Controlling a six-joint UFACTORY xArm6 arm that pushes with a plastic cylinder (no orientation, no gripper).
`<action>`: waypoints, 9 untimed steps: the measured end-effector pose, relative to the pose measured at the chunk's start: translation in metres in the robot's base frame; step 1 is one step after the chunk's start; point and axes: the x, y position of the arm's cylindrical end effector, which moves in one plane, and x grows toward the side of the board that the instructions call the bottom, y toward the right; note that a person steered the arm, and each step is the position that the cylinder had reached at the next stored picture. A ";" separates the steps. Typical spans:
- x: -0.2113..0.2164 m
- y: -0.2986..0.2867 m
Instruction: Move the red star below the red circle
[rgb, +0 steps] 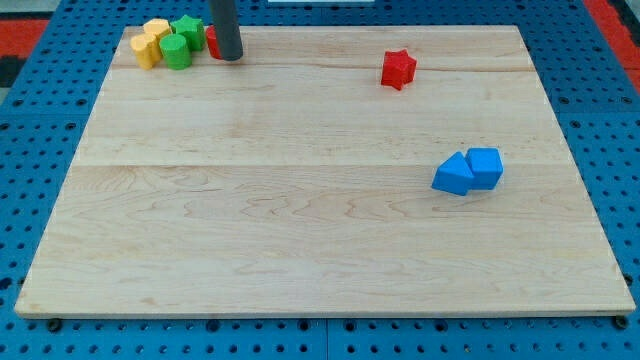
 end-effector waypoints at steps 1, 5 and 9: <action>-0.003 -0.001; -0.007 -0.008; 0.138 0.253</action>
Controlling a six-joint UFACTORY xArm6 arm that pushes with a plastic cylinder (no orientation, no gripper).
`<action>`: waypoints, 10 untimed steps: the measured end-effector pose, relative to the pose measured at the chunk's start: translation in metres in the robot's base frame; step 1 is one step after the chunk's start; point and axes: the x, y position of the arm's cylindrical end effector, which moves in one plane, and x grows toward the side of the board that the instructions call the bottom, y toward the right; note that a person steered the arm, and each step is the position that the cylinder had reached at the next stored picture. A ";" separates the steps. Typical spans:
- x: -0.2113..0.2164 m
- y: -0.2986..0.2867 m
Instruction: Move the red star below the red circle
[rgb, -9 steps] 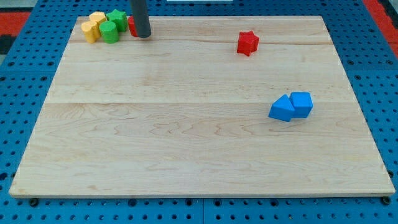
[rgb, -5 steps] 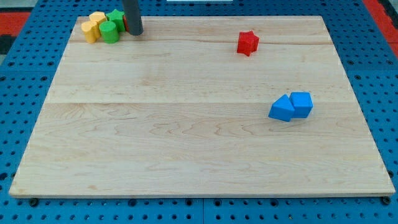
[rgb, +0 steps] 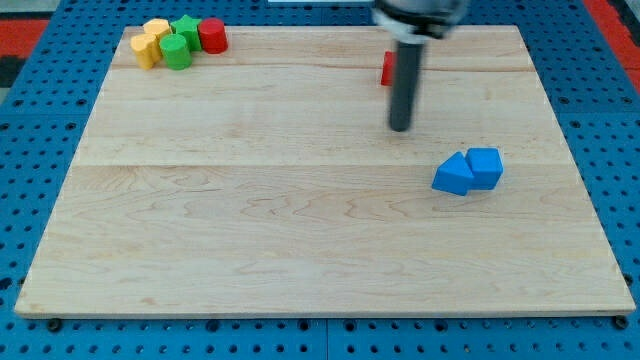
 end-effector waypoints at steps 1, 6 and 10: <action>-0.026 0.056; -0.134 -0.115; -0.164 -0.157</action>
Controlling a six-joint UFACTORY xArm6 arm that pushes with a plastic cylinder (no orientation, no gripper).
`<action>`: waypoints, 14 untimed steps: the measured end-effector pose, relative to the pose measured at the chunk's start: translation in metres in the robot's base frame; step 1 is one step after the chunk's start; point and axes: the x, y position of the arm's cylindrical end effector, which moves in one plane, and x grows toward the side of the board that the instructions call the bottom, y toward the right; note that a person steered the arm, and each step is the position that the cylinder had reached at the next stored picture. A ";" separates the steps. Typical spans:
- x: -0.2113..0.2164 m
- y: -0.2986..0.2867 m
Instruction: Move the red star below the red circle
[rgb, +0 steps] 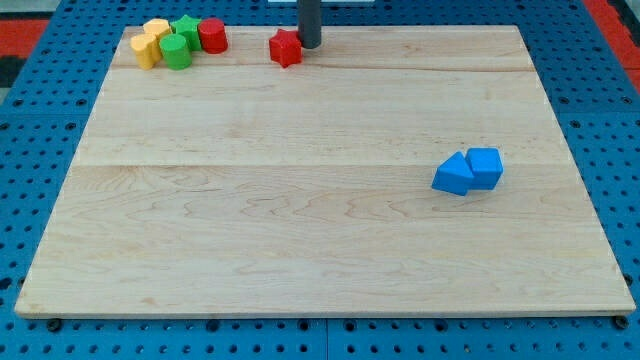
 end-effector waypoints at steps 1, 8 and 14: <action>0.000 -0.031; 0.002 -0.071; 0.027 -0.094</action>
